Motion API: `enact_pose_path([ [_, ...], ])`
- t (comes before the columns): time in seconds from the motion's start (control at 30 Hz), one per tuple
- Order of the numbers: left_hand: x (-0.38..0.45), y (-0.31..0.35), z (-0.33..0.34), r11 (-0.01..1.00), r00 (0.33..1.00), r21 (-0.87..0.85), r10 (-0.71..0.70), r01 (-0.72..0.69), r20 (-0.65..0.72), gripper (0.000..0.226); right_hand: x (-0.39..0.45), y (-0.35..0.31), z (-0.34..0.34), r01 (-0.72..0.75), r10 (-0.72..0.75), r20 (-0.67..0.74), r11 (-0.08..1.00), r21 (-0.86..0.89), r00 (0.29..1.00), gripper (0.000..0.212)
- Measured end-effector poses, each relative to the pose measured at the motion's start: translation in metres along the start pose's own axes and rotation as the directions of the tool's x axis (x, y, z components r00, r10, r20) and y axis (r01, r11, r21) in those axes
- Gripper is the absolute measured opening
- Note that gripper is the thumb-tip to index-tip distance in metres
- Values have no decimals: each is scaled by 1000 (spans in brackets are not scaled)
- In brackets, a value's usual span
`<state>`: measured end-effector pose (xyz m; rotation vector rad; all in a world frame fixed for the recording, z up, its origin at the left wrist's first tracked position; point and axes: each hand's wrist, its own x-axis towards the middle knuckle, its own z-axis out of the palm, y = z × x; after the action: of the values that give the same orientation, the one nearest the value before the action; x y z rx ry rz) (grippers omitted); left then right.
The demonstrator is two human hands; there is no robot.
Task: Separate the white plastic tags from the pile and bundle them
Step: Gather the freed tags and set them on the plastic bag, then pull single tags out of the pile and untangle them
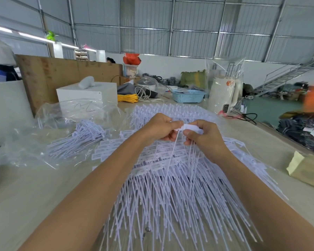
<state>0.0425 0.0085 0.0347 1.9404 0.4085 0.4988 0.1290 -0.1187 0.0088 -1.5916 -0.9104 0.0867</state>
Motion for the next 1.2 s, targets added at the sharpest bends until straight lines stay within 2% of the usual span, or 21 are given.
enact_pose_path([
  [0.2, 2, 0, -1, 971, 995, -223, -83, 92, 48, 22, -4, -7, 5, 107, -111, -46, 991, -84, 993, 25],
  [0.33, 1, 4, -1, 962, 993, -247, -108, 114, 38, 18, -5, -6, 6, 191, -213, -61, 948, -254, 975, 11],
  [0.4, 0, 6, -2, 942, 983, -283, -163, 182, 90, 19, -7, -7, 5, 328, -369, -28, 856, -400, 929, 4],
  [0.43, 0, 7, -3, 919, 969, -314, -202, 238, 142, 23, -8, -7, 5, 420, -472, 11, 774, -473, 881, 5],
  [0.47, 0, 8, -4, 891, 951, -346, -237, 294, 199, 28, -7, -7, 4, 490, -546, 51, 700, -519, 836, 7],
  [0.5, 0, 9, -6, 864, 934, -375, -256, 337, 251, 32, -7, -7, 3, 522, -575, 69, 679, -517, 816, 7],
  [0.57, 1, 11, -9, 824, 912, -424, -249, 376, 326, 40, -5, -10, 1, 461, -501, 10, 789, -405, 865, 8],
  [0.63, 2, 12, -11, 817, 904, -440, -214, 374, 371, 48, -2, -10, 1, 321, -340, -59, 924, -208, 939, 15],
  [0.67, 2, 11, -12, 818, 900, -439, -200, 371, 388, 52, -2, -9, 1, 278, -287, -59, 951, -135, 956, 18],
  [0.83, 2, 5, -11, 804, 865, -452, -145, 386, 480, 59, 3, -1, 7, 211, -212, 5, 975, 65, 977, 24],
  [0.9, -2, 10, -19, 781, 837, -486, -83, 392, 542, 51, 9, 6, -3, 140, -129, -98, 984, 111, 987, 21],
  [0.97, -6, 17, -31, 763, 813, -551, 58, 337, 579, 42, 17, 17, -32, -1, 54, -287, 983, 183, 956, 8],
  [1.0, -6, 21, -36, 759, 831, -591, 123, 273, 542, 41, 22, 20, -48, -62, 166, -338, 953, 298, 926, 10],
  [1.07, -5, 21, -36, 811, 910, -570, 127, 133, 394, 42, 28, 16, -72, -69, 307, -273, 769, 635, 912, 16],
  [1.13, -2, 14, -25, 935, 966, -353, 49, 45, 253, 37, 28, 3, -83, -15, 299, -152, 490, 872, 942, 11],
  [1.2, 1, 7, -16, 985, 977, -171, 26, 11, 211, 35, 23, -12, -83, -84, 203, 32, 253, 964, 979, 15],
])
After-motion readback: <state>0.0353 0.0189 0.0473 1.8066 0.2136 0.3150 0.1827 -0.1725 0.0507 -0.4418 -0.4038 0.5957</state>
